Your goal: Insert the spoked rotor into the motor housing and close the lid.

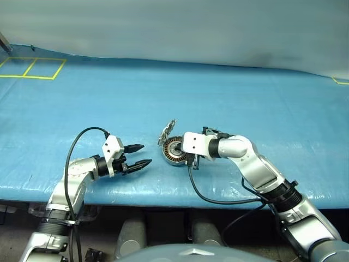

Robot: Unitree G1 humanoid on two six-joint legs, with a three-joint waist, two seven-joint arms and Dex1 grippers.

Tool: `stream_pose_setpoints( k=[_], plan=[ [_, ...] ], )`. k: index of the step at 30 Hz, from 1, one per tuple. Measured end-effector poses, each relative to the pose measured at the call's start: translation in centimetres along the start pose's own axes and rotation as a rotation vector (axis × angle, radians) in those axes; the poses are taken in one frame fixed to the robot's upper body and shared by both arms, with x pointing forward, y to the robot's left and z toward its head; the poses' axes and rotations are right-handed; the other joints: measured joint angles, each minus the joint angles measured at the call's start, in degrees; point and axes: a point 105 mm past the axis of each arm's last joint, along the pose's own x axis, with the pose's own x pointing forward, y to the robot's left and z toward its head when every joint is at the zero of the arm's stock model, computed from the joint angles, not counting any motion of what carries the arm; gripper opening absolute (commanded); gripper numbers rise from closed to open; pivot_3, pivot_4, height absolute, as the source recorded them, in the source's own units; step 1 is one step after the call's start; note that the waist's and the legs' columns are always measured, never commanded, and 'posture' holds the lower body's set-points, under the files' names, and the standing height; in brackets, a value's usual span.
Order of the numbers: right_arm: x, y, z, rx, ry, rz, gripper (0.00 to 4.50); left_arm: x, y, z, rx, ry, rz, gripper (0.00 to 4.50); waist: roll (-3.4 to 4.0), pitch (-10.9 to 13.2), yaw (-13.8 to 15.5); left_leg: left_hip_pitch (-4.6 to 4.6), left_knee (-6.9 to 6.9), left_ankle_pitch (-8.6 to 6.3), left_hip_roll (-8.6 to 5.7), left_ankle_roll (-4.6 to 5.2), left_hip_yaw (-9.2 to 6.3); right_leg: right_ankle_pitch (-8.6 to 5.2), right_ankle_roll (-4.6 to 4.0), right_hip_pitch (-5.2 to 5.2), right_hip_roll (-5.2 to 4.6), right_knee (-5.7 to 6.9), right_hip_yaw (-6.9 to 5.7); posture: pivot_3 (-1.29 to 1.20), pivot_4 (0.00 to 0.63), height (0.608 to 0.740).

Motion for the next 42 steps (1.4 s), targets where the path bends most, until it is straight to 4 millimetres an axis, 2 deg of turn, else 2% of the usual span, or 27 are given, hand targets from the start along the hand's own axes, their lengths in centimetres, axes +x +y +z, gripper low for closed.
stream_pose_setpoints(
  k=[12, 22, 26, 30, 34, 42],
  plan=[
    [0.2, 0.2, -0.7, 0.017, 0.021, -0.011, 0.04, -0.1, 0.1, 0.0, 0.004, 0.006, 0.002, 3.28, -0.02, 0.0, 0.0, 0.07, 0.03, 0.0, 0.0, 0.0, -0.01, 0.0, 0.01, 0.07, 0.0, 0.01, 0.0, 0.0, 0.15, 0.74],
    [0.1, 0.2, -0.4, 0.057, 0.003, -0.034, 0.04, -0.1, 0.1, 0.0, 0.005, 0.007, 0.002, 3.28, -0.01, 0.0, 0.0, 0.07, 0.03, 0.0, 0.0, 0.0, -0.01, 0.0, 0.0, 0.08, 0.0, 0.01, 0.0, 0.0, 0.15, 0.74],
    [-0.5, -0.2, 0.1, 0.08, -0.022, -0.079, 0.04, -0.1, 0.1, 0.0, 0.005, 0.007, 0.001, 3.28, 0.0, 0.0, 0.0, 0.02, 0.02, 0.0, 0.0, 0.0, -0.01, 0.04, -0.04, 0.04, 0.0, 0.0, 0.0, 0.0, 0.15, 0.74],
    [-2.0, -1.2, 0.4, 0.136, -0.056, -0.183, 0.04, -0.1, 0.0, 0.0, 0.005, 0.005, -0.008, 3.28, -0.01, 0.0, 0.1, 0.02, 0.02, 0.0, 0.0, 0.0, -0.01, 0.03, -0.02, 0.05, 0.0, 0.0, -0.01, 0.0, 0.15, 0.74],
    [-3.0, -1.3, -0.7, 0.213, -0.033, -0.259, 0.04, -0.1, -0.1, 0.1, 0.008, 0.003, -0.017, 3.28, -0.01, 0.0, 0.1, 0.03, 0.03, 0.0, 0.0, 0.0, -0.01, 0.01, 0.01, 0.05, -0.01, 0.0, 0.0, 0.0, 0.15, 0.74],
    [-6.3, -1.2, -4.8, 0.383, 0.084, -0.458, 0.04, 0.4, -0.2, 0.7, 0.029, -0.02, -0.052, 3.28, 0.0, 0.0, 0.0, 0.03, 0.02, 0.0, 0.0, 0.0, -0.01, 0.01, 0.01, 0.04, 0.0, -0.01, 0.0, 0.0, 0.15, 0.74]
  ],
)
